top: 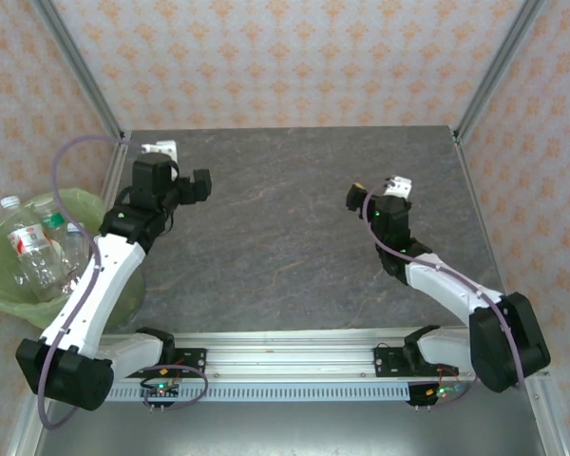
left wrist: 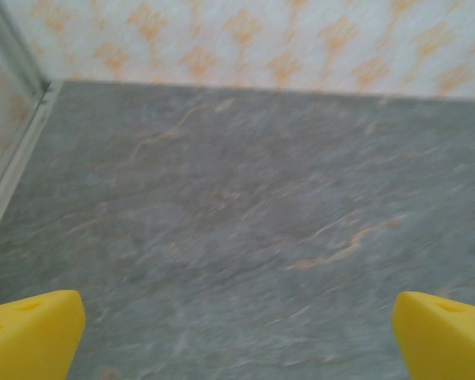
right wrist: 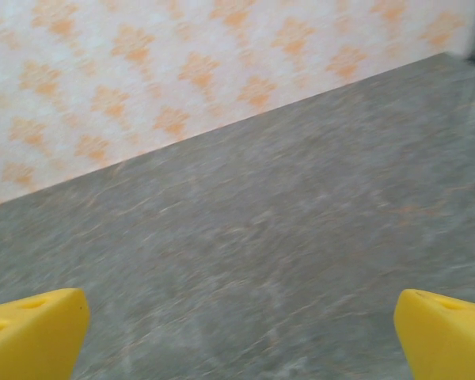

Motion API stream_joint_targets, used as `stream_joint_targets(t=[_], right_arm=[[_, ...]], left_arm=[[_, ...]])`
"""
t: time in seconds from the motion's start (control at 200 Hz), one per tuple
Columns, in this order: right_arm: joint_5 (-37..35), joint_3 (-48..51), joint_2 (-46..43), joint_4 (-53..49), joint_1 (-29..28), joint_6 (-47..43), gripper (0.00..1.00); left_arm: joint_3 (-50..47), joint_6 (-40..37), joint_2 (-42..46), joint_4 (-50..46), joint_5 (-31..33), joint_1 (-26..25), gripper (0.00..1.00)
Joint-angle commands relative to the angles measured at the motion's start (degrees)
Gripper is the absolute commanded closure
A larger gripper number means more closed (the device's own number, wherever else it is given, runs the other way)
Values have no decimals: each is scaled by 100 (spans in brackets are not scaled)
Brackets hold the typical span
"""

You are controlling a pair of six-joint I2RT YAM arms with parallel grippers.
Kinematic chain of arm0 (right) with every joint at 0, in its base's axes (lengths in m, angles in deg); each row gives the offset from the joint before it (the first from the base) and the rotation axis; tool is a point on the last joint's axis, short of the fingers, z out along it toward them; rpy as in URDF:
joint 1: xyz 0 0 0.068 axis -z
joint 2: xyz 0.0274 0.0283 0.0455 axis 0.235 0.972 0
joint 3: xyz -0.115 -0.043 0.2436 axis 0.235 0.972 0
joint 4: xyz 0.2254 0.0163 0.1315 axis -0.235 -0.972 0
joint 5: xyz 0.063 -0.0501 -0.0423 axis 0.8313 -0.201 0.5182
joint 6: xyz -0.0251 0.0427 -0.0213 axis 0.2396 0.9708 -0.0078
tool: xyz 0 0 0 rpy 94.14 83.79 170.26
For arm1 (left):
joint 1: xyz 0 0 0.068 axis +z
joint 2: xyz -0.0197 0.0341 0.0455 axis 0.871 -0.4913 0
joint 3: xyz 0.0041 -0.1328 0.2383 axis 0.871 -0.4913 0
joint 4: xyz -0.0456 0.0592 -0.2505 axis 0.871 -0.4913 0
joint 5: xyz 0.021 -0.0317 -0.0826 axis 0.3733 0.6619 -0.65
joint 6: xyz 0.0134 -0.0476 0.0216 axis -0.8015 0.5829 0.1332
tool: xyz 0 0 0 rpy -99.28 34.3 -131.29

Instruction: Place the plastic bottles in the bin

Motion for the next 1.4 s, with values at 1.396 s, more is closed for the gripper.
stream_joint_targets(t=[1.396], right_arm=[[1224, 2137, 1547, 4251, 2025, -1405, 1]], left_arm=[[-3794, -374, -2107, 6974, 1420, 580, 0]])
